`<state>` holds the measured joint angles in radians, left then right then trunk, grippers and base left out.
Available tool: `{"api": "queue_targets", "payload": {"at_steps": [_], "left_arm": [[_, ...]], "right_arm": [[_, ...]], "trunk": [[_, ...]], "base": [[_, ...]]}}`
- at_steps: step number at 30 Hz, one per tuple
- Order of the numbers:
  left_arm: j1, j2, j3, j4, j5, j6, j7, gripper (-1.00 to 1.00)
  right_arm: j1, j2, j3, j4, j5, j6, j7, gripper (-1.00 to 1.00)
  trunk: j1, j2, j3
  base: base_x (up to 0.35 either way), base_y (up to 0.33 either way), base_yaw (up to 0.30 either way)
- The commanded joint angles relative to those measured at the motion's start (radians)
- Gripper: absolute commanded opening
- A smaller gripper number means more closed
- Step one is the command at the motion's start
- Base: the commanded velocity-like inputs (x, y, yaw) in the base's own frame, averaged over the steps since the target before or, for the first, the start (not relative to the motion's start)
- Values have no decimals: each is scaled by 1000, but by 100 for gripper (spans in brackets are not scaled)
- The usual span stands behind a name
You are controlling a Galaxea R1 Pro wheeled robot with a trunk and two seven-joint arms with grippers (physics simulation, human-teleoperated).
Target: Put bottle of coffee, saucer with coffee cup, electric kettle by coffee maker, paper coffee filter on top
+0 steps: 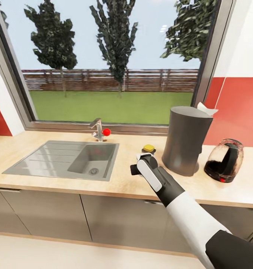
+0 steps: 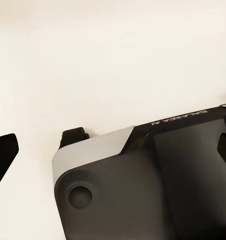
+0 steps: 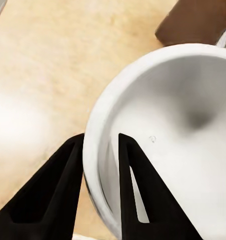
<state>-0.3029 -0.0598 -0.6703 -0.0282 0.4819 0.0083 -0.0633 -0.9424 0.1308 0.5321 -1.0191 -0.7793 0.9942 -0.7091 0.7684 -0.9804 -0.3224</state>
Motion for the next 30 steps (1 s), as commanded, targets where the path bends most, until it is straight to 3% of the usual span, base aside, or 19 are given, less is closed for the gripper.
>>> {"api": "queue_targets", "payload": {"at_steps": [1, 18, 30], "left_arm": [[-1, 0, -8, 1, 11, 1, -3, 100], [-1, -3, -8, -1, 11, 1, -1, 100], [-1, -7, -6, -2, 11, 1, 3, 100]], "right_arm": [[-1, 0, 2, 0, -9, 1, -9, -100], [-1, 0, 0, 0, -10, 1, -9, -100], [1, -3, -3, 10, -15, 0, -17, -100]], "trunk": [[0, -1, -1], [0, -1, -1], [0, -1, -1]], "base": [[-47, -168, 0], [-5, -107, 0], [0, -5, 0]]}}
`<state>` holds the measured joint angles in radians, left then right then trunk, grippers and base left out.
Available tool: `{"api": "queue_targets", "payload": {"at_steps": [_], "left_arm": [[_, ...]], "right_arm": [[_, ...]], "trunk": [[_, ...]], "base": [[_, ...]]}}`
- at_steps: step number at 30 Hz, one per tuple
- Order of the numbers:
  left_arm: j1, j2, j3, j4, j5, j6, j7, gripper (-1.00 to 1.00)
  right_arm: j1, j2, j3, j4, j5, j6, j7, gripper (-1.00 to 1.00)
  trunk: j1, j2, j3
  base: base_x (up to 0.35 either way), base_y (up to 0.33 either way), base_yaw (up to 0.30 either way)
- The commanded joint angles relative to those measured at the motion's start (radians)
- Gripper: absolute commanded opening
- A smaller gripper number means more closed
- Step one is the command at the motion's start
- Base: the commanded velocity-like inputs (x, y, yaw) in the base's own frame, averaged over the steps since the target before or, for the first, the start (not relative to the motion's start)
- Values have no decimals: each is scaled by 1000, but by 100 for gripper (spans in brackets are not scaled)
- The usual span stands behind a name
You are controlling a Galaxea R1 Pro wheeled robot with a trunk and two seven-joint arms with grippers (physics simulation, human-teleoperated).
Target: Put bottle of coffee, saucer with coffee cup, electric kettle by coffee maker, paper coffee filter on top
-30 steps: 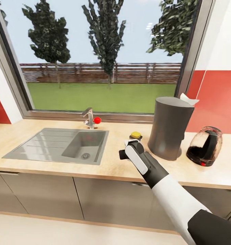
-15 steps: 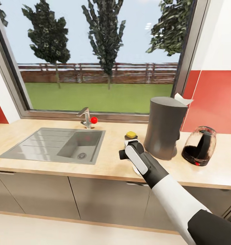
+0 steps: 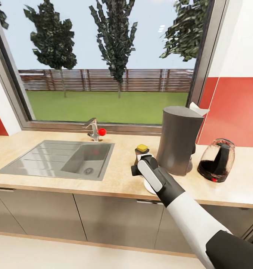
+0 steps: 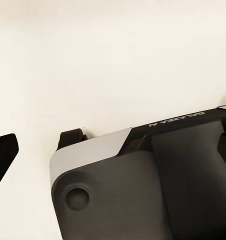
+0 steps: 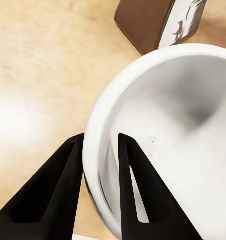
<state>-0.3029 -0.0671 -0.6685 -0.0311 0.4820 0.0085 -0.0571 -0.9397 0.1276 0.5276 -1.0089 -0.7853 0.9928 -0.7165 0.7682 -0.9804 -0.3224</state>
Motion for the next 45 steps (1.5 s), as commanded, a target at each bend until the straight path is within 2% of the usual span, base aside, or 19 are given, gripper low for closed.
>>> {"api": "queue_targets", "payload": {"at_steps": [1, 15, 24, 29, 31, 32, 37, 45], "left_arm": [[-1, 0, -8, 0, 10, 1, -3, 100], [0, 1, -11, 0, 11, 1, -4, 100], [0, 1, -11, 0, 10, 1, -4, 100], [0, 1, -11, 0, 10, 1, -4, 100], [0, 1, -11, 0, 10, 1, -4, 100], [0, 1, -11, 0, 10, 1, -4, 100], [0, 1, -11, 0, 10, 1, -4, 100], [0, 1, -11, 0, 10, 1, -4, 100]], "right_arm": [[-1, 0, 2, -1, -9, 2, -10, -100], [9, 0, 2, 23, -8, 1, -11, -100], [10, 0, 2, 25, -9, 0, -11, -100], [12, 1, 2, 27, -10, 0, -9, -100], [13, 1, 2, 35, -14, 0, -8, -100], [13, 1, 2, 69, -37, 0, -5, -100], [13, 0, 2, 104, -74, 0, -3, -100], [14, 0, 1, 109, -77, 0, -2, -100]], "trunk": [[0, -1, -1], [0, -1, -1], [0, -1, -1], [0, -1, -1], [0, -1, -1], [0, -1, -1], [0, -1, -1], [0, -1, -1]], "base": [[0, 0, 0], [0, 0, -17], [0, 0, -222], [0, 0, -49], [0, 0, -13], [0, 0, -5], [0, 0, -2], [0, 0, 0]]}}
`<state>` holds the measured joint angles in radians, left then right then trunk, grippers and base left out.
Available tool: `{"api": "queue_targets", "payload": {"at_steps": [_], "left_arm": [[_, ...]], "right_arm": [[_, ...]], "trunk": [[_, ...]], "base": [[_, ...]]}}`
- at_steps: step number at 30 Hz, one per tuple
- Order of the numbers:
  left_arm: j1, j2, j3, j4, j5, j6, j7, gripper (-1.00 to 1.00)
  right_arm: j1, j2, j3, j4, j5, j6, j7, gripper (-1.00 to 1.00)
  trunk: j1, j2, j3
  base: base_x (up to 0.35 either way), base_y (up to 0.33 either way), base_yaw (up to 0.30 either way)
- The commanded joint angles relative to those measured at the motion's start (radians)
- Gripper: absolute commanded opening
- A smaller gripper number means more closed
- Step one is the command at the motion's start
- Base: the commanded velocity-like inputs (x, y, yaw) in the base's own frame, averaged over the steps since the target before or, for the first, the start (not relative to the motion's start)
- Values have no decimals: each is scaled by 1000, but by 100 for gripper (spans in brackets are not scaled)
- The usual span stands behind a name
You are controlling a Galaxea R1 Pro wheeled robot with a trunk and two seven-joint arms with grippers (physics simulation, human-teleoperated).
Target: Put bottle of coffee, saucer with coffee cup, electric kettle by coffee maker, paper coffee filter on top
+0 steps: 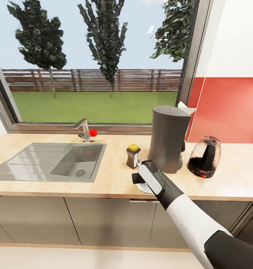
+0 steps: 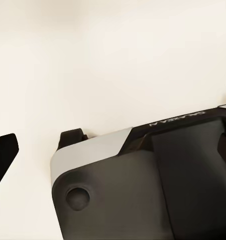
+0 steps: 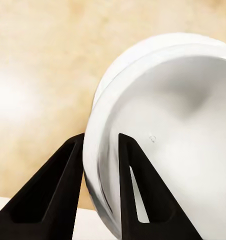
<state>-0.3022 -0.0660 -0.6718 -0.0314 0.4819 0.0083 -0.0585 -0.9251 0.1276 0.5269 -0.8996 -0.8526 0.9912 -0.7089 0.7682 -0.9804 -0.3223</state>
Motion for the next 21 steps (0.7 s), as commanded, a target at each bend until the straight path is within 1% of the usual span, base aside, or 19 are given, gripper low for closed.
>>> {"api": "queue_targets", "payload": {"at_steps": [1, 4, 11, 21], "left_arm": [[-1, 0, -7, 1, 10, 1, -2, 100], [-1, 0, -7, 1, 11, 1, -2, 100], [-1, 0, -7, 1, 11, 1, -2, 100], [-1, 0, -6, 1, 11, 1, -3, 100]], "right_arm": [[-1, 0, 2, 0, -9, 1, -9, -100], [-1, 0, 1, 0, -8, 1, -10, -100], [-1, 0, 2, -1, -9, 1, -12, -100], [-1, 0, 2, 0, -11, 1, -10, -100]], "trunk": [[0, -1, -1], [0, -1, -1], [0, -1, -1], [0, -1, -1]], "base": [[0, 0, 0], [0, 0, -58], [0, 0, -156], [0, 0, -24]]}}
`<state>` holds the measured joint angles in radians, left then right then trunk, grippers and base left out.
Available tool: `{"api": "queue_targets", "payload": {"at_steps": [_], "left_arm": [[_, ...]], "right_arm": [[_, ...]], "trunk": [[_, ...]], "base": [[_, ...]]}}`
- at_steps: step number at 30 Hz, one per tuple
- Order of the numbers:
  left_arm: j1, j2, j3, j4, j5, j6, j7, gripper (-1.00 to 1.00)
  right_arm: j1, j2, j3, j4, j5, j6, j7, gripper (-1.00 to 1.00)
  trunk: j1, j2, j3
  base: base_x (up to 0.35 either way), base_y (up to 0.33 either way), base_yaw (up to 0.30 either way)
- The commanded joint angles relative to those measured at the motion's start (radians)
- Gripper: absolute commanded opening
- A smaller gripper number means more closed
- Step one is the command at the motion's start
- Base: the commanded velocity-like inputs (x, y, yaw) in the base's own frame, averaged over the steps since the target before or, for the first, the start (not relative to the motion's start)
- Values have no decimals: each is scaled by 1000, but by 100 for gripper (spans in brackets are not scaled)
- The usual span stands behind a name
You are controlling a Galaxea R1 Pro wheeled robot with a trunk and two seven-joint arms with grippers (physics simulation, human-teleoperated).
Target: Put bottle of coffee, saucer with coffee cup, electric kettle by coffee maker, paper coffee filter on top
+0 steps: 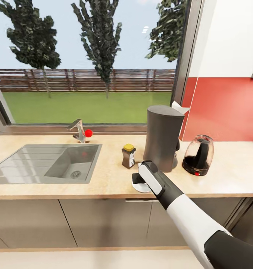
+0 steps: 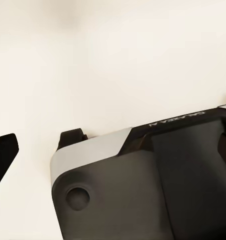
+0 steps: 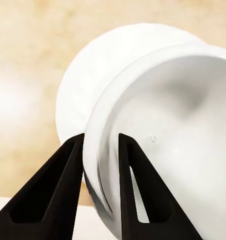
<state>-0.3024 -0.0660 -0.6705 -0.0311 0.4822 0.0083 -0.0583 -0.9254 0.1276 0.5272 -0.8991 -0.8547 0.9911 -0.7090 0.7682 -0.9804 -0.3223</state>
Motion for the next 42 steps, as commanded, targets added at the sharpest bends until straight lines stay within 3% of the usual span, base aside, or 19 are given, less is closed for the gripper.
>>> {"api": "queue_targets", "payload": {"at_steps": [1, 21, 22, 42], "left_arm": [[-1, 0, -8, 0, 10, 1, -3, 100], [-1, 0, -8, 0, 11, 0, -3, 100], [0, 0, -8, 0, 10, 1, -3, 100], [-1, 0, -8, 0, 10, -1, -3, 100]], "right_arm": [[-1, 0, 2, -1, -10, 1, -9, -100], [-1, 0, 2, 8, -11, 1, -7, -100], [-1, 0, 2, 10, -12, 1, -6, 100], [-1, 0, 3, 11, -12, 1, -7, 100]], "trunk": [[0, -1, -1], [0, -1, -1], [0, -1, -1], [0, -1, -1]], "base": [[0, 0, -2], [0, 16, 0], [0, 0, 0], [0, 0, 0]]}}
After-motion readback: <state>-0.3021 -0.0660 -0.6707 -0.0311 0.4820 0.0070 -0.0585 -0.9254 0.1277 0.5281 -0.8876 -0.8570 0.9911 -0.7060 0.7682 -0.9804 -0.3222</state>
